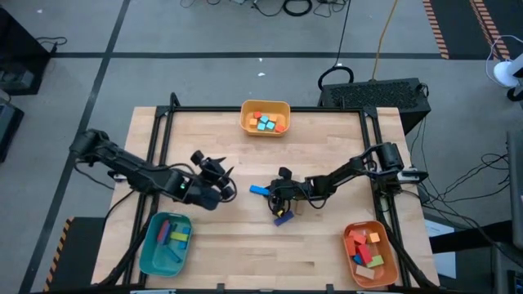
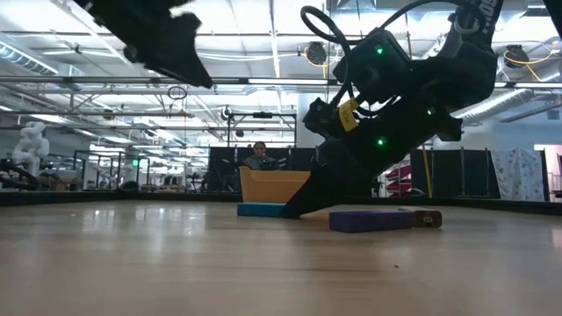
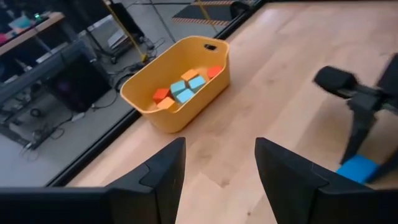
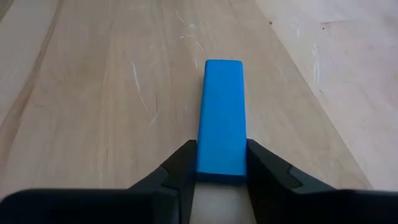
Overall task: Sort blocks by size
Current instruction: Put the small blue rectangle block into the green bin
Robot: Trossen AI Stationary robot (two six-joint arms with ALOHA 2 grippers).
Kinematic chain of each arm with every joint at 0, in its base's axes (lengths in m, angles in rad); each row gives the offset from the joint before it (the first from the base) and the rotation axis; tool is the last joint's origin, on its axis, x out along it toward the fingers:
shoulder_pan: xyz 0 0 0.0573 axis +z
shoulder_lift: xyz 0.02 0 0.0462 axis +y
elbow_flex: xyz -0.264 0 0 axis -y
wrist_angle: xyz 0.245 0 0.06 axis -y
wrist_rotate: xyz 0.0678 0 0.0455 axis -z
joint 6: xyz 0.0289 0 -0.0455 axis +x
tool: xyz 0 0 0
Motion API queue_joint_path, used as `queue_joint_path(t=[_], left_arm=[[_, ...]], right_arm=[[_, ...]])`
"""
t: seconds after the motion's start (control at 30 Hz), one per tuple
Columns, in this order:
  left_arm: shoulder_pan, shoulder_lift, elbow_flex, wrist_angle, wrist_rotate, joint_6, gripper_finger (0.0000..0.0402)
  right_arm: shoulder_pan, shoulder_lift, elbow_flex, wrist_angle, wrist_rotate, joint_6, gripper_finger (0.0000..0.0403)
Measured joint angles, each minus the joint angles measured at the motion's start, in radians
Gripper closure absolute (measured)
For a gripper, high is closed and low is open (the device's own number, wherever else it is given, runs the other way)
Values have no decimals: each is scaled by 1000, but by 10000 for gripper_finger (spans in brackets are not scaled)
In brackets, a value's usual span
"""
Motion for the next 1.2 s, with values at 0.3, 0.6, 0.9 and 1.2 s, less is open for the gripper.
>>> queue_joint_path(t=[0.3, 0.6, 0.9, 1.2], left_arm=[[74, 112, 0, 26, 10, 1, 208], [132, 217, 0, 80, 56, -32, 208], [157, 254, 0, 157, 126, 0, 208], [157, 254, 1, 203, 140, 1, 208]], right_arm=[[0, 0, 0, -11, 1, -28, 296], [0, 0, 0, -20, 2, -30, 309], [0, -1, 0, -53, 6, -47, 310], [1, -1, 1, -92, 6, -45, 296]])
